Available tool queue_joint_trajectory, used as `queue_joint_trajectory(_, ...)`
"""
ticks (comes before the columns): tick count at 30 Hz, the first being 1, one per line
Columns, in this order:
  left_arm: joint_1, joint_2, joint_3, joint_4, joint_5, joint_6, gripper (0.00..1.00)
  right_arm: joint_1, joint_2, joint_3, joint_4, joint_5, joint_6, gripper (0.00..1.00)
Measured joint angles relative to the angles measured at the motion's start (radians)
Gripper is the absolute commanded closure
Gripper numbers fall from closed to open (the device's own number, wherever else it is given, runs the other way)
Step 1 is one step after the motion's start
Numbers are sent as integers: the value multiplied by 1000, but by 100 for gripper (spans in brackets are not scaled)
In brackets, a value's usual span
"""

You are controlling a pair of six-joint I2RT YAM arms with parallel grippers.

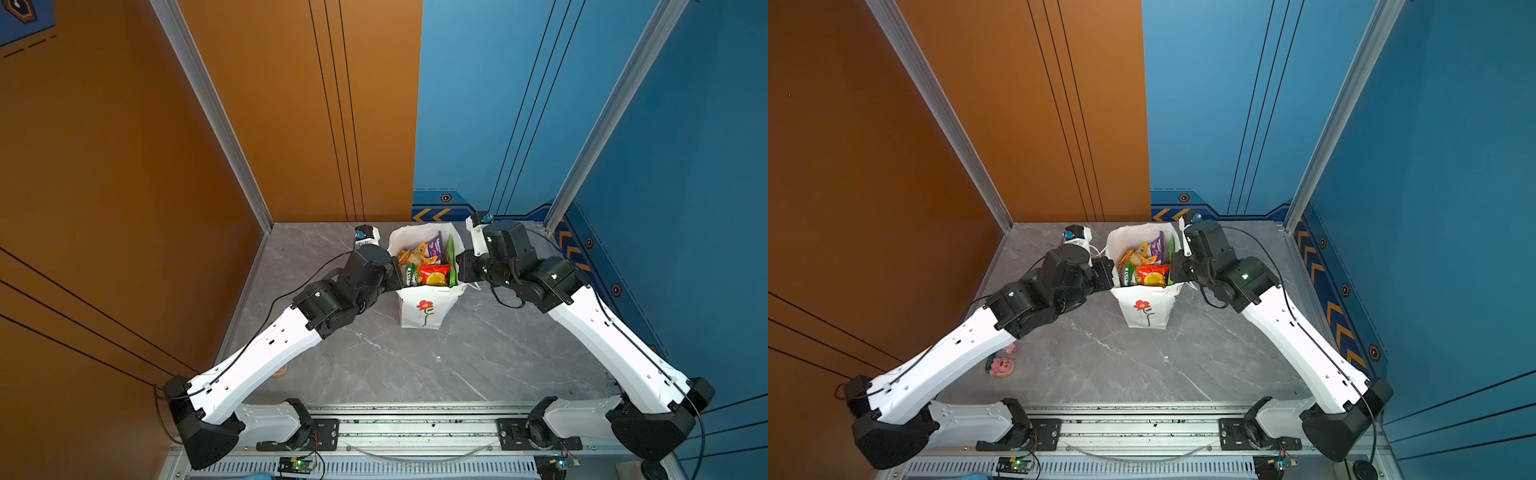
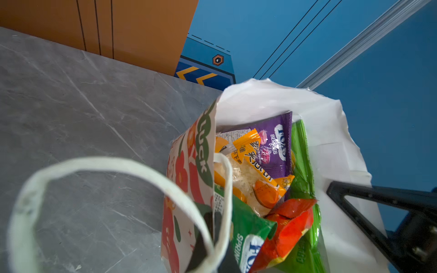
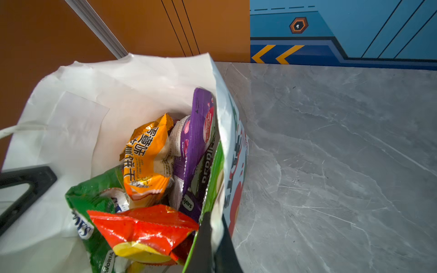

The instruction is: Place the snacks into the paper bag

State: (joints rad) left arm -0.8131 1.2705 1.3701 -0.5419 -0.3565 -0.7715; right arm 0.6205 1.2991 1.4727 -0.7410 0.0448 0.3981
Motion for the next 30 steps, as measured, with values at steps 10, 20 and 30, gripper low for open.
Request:
queue_joint_trajectory(10, -7, 238, 101, -84, 69, -19, 100, -97, 85, -153, 68, -142, 81, 100)
queue_joint_trajectory(20, -20, 183, 76, -131, 31, -57, 87, -97, 99, -113, 63, -185, 71, 100)
queue_joint_trajectory(30, 9, 45, -5, -66, -11, -102, 41, -97, 104, -90, 95, -220, 64, 70)
